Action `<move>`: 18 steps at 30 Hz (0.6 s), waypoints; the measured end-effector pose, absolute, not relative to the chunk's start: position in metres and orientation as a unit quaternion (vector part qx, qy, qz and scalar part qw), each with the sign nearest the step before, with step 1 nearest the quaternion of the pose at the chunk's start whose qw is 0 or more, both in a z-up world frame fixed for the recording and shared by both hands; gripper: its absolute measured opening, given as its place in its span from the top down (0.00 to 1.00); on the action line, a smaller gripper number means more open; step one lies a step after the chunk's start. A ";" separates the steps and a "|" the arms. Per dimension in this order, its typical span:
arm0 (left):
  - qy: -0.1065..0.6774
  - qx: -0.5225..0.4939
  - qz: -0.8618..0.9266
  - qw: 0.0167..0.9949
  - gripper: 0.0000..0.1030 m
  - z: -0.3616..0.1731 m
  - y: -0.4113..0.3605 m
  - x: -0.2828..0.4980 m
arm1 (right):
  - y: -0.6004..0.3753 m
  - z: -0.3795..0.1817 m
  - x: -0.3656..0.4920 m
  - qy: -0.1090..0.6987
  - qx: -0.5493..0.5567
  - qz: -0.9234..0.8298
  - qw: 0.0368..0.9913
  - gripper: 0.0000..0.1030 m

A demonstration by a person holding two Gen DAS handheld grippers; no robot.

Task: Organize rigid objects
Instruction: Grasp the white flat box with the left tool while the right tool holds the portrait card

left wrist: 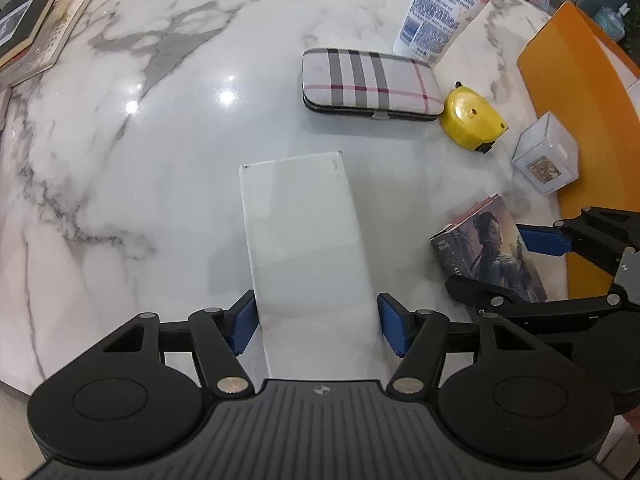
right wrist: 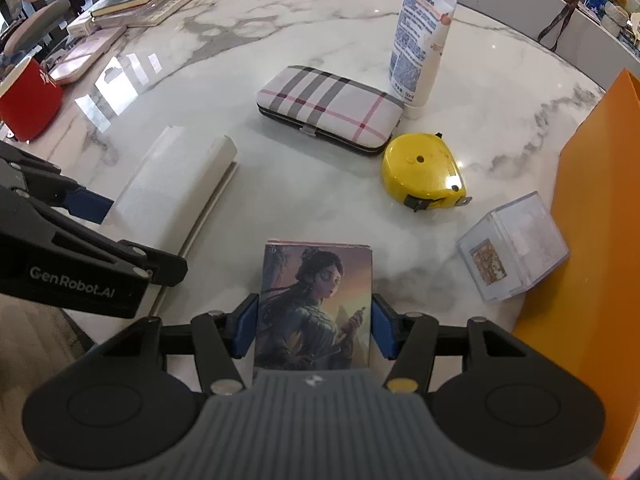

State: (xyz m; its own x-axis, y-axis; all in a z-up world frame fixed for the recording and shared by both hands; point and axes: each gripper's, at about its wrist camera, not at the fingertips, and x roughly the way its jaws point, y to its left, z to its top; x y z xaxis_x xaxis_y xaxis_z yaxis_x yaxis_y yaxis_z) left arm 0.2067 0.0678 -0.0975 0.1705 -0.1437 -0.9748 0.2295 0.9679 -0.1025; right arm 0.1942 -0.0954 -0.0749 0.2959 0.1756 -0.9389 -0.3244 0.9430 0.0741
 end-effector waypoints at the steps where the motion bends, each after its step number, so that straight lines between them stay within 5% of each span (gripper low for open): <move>1: 0.630 0.033 -0.123 0.766 0.30 -0.095 0.069 0.205 | -0.096 -0.073 0.193 0.570 -0.064 0.157 0.804 0.44; 18: 0.654 0.047 -0.113 0.746 0.31 -0.101 0.060 0.198 | -0.103 -0.067 0.173 0.569 -0.039 0.147 0.808 0.44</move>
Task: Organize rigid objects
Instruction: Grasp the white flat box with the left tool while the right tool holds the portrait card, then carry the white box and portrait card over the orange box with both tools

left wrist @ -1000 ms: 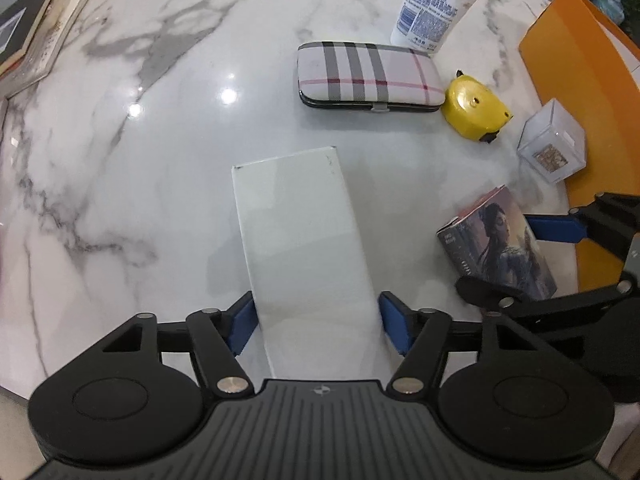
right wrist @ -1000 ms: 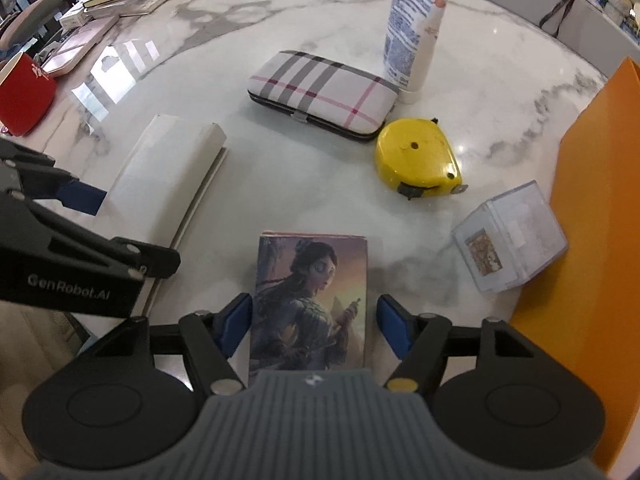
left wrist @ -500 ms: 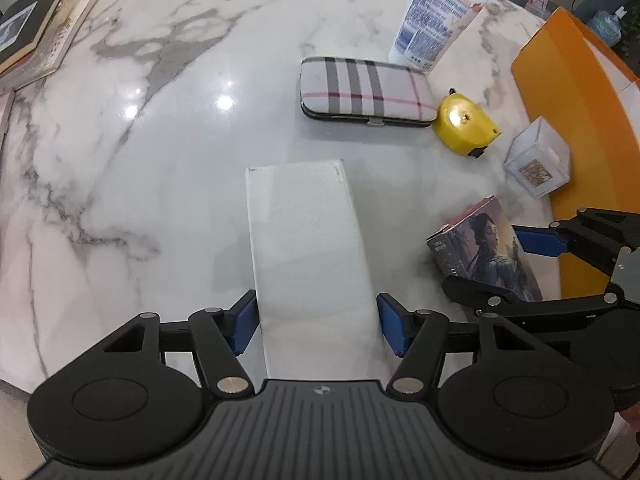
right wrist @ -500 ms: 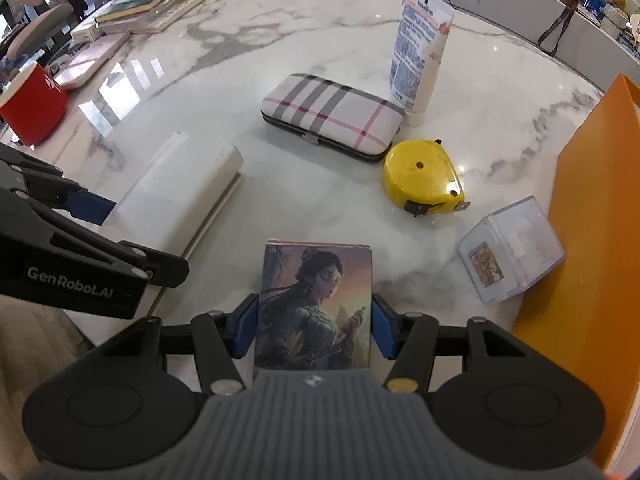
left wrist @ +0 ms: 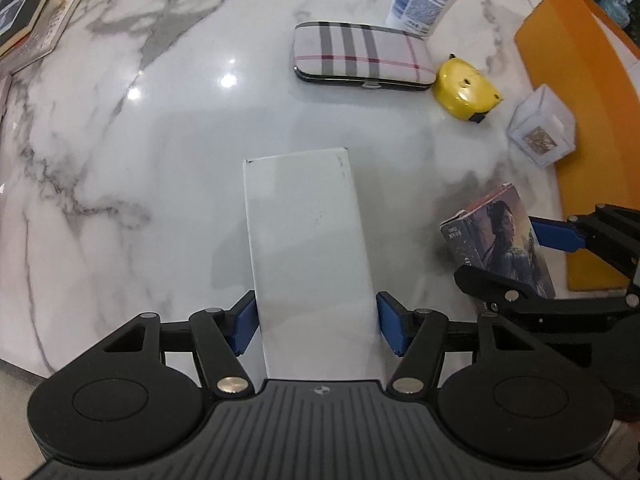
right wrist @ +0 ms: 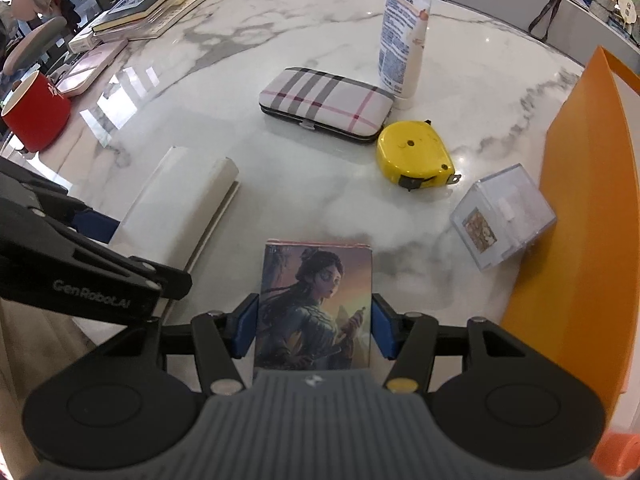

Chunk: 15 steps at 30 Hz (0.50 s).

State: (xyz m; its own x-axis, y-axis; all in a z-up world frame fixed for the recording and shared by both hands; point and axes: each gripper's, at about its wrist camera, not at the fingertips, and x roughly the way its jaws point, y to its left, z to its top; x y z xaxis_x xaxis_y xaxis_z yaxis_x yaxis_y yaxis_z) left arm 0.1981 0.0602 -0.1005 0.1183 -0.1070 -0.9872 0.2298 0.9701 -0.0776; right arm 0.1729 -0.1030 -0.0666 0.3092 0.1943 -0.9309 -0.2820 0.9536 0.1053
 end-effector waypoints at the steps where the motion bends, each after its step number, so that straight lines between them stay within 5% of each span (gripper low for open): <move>1: 0.651 0.052 -0.110 0.749 0.30 -0.101 0.060 0.198 | -0.101 -0.068 0.172 0.567 -0.040 0.148 0.809 0.44; 8: 0.641 0.028 -0.093 0.762 0.24 -0.098 0.063 0.209 | -0.101 -0.077 0.174 0.559 -0.047 0.141 0.816 0.43; 15: 0.653 0.039 -0.085 0.751 0.32 -0.104 0.059 0.216 | -0.099 -0.078 0.177 0.558 -0.052 0.146 0.815 0.42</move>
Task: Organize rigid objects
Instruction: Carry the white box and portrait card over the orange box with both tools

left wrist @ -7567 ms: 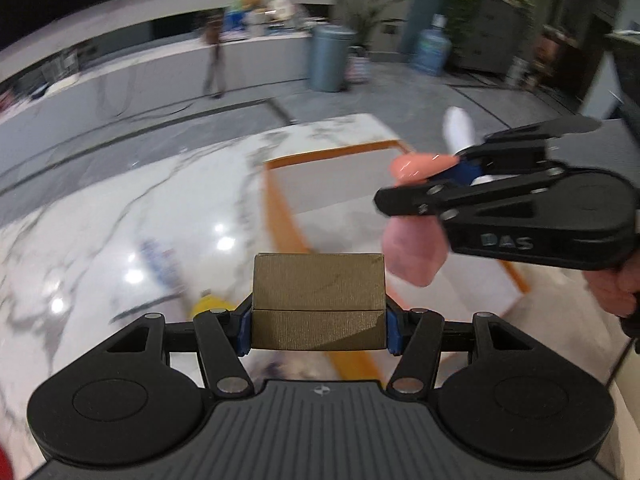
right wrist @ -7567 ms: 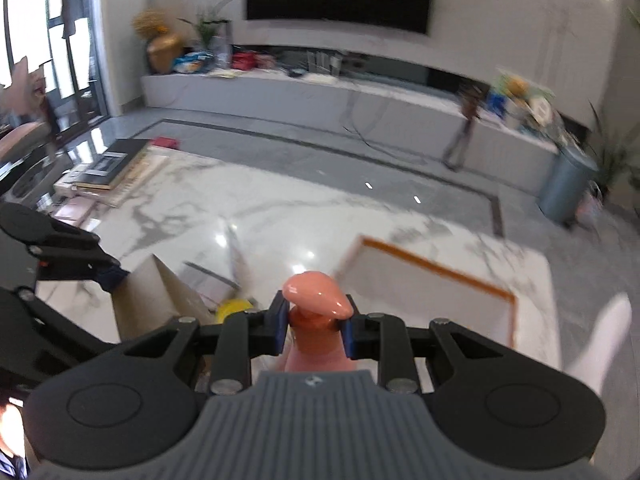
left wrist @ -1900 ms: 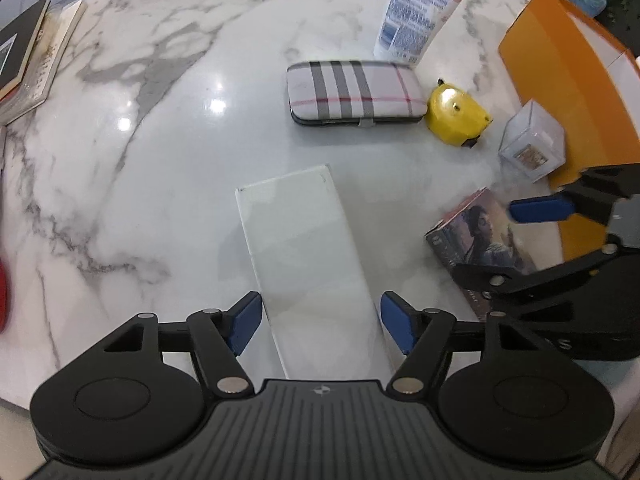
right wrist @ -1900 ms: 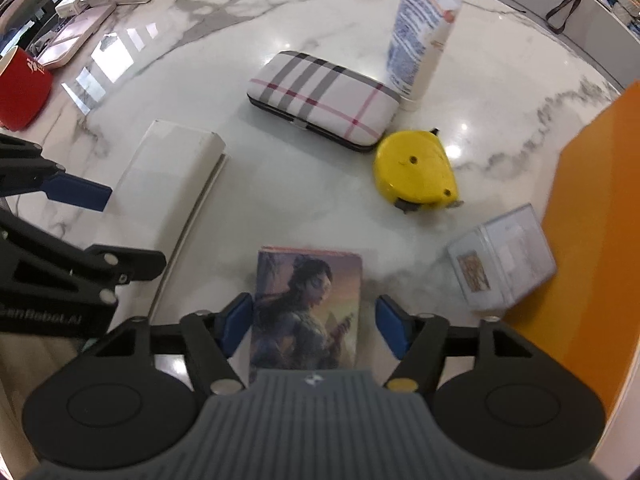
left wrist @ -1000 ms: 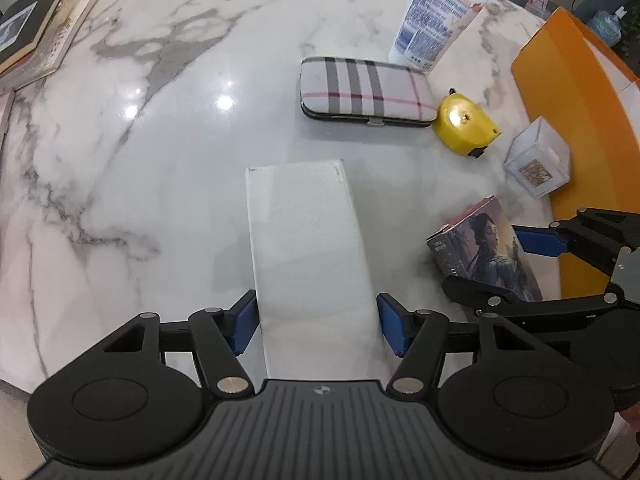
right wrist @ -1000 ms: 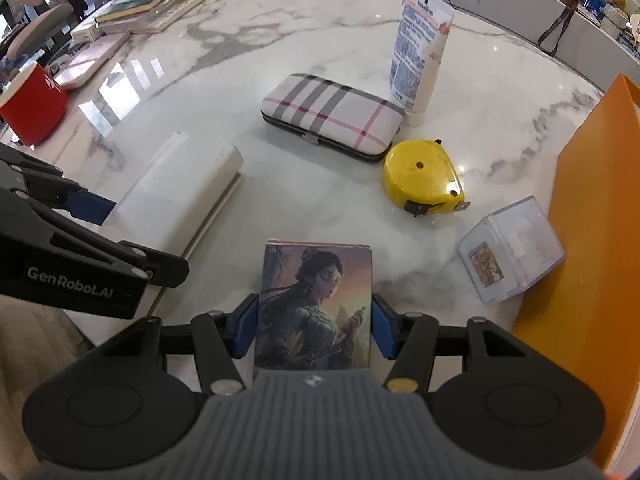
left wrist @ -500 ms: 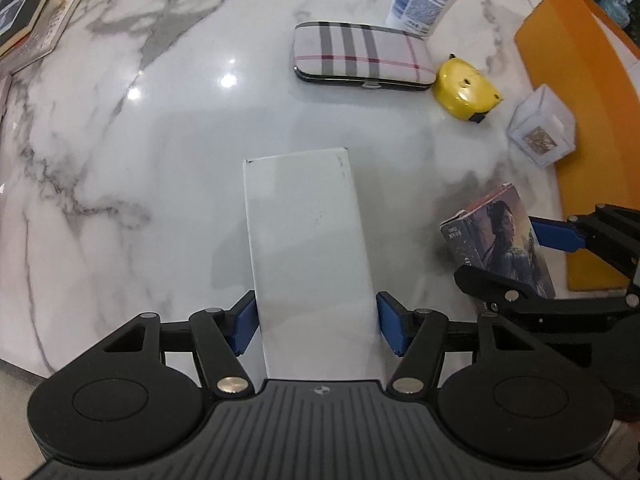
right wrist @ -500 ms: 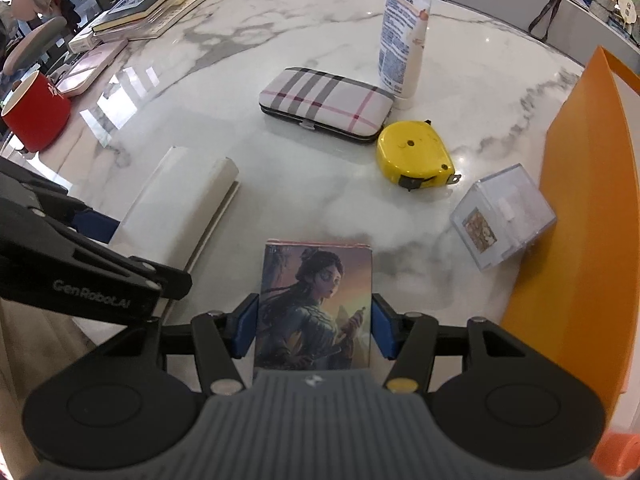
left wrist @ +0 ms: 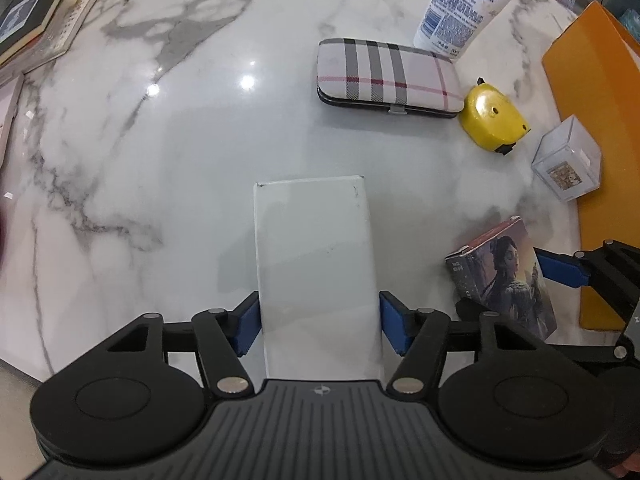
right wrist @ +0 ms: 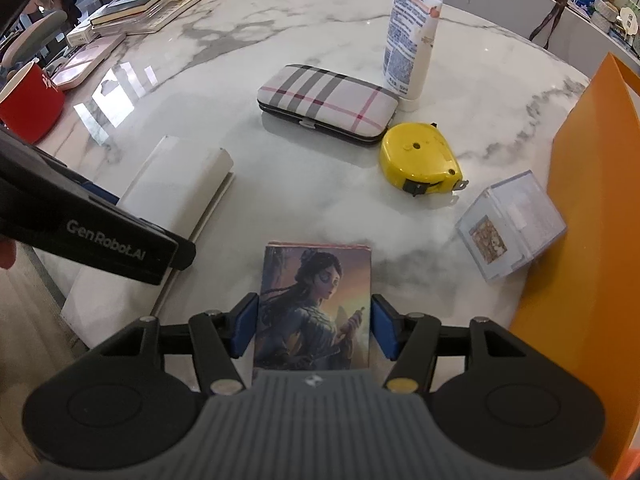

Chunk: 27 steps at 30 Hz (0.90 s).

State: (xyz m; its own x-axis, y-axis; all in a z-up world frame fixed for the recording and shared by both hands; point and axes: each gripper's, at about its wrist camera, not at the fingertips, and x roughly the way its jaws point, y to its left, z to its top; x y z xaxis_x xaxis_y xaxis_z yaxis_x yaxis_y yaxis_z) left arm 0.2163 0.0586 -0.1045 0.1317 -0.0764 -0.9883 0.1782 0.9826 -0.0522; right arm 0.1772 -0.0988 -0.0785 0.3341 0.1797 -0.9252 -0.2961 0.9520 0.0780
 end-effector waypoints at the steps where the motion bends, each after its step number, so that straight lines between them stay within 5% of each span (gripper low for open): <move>1: 0.653 0.042 -0.087 0.752 0.32 -0.104 0.057 0.216 | -0.099 -0.079 0.177 0.558 -0.053 0.146 0.815 0.42; 27: 0.595 0.004 -0.116 0.795 0.33 -0.044 0.066 0.195 | -0.103 -0.028 0.172 0.505 -0.041 0.163 0.846 0.44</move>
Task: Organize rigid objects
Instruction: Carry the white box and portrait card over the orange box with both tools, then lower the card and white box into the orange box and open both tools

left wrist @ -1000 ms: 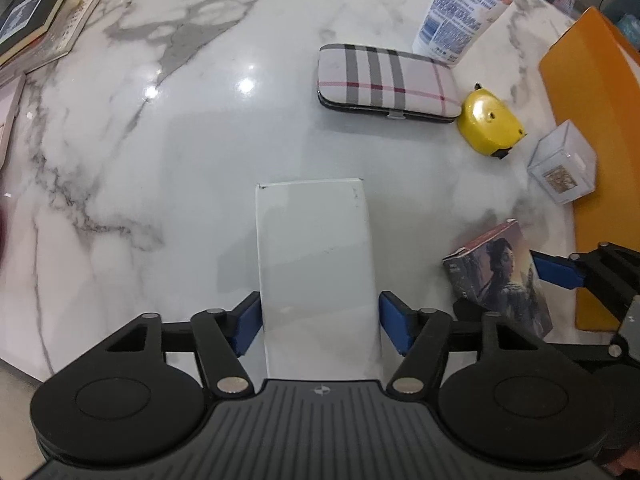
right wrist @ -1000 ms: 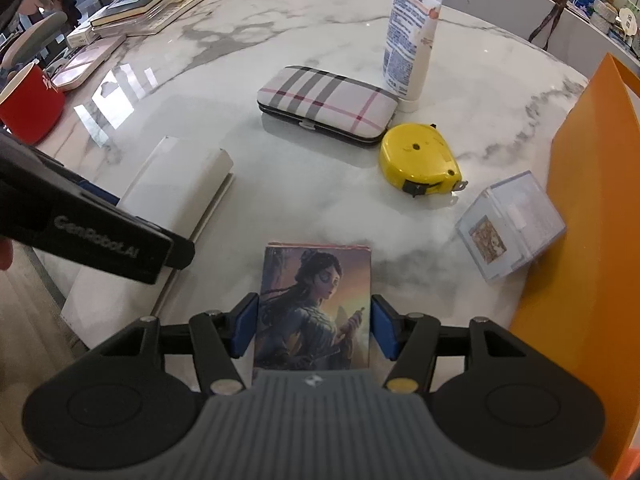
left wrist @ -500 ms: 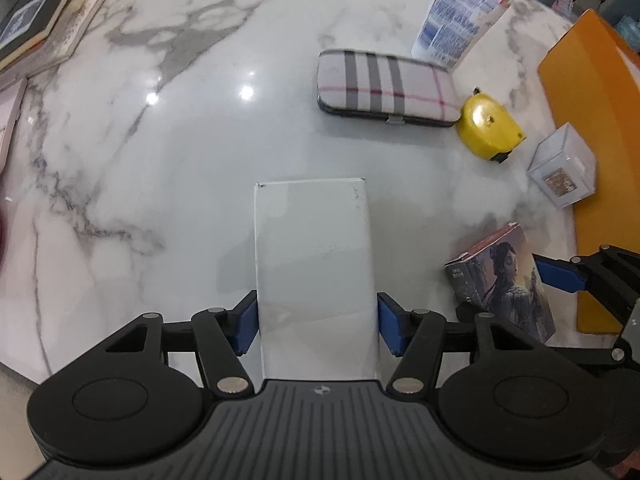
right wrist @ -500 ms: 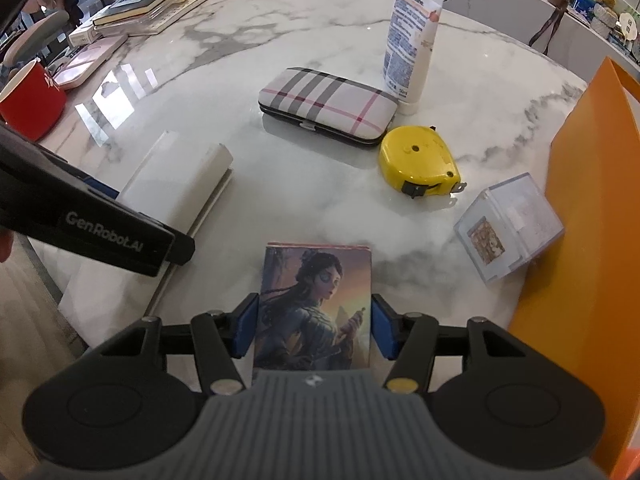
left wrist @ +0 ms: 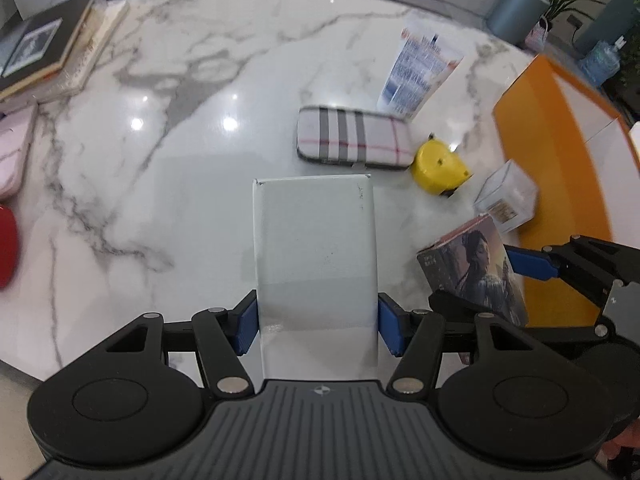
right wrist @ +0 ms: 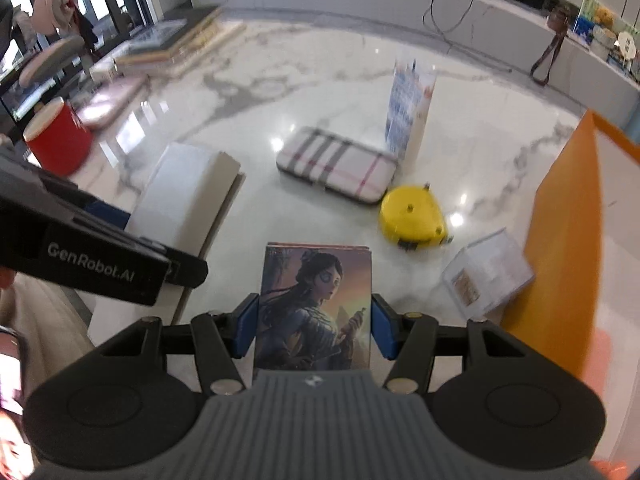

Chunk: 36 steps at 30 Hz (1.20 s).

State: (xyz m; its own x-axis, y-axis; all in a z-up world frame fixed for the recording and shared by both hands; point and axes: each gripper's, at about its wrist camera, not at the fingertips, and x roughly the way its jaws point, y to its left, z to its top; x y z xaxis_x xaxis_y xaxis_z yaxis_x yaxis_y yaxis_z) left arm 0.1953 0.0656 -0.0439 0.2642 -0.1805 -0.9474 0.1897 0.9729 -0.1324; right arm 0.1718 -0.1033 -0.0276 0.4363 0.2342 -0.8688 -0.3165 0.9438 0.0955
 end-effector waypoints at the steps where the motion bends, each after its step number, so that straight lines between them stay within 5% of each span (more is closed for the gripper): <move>1: 0.590 0.002 -0.119 0.799 0.33 -0.036 0.065 0.193 | -0.105 -0.022 0.172 0.501 -0.038 0.163 0.849 0.44; 19: 0.504 -0.005 -0.276 0.818 0.33 0.064 -0.076 0.179 | -0.245 0.085 0.147 0.447 -0.028 0.054 0.892 0.44; 36: 0.523 0.037 -0.309 0.794 0.33 0.022 -0.191 0.209 | -0.330 -0.016 0.160 0.535 0.012 -0.015 0.844 0.44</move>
State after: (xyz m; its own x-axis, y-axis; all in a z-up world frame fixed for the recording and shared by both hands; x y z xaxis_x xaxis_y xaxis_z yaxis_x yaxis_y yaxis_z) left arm 0.2095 -0.1909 0.0224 0.2621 -0.4521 -0.8526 0.5293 0.8061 -0.2647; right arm 0.1599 -0.3304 -0.0157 0.4265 -0.0130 -0.9044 0.0390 0.9992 0.0040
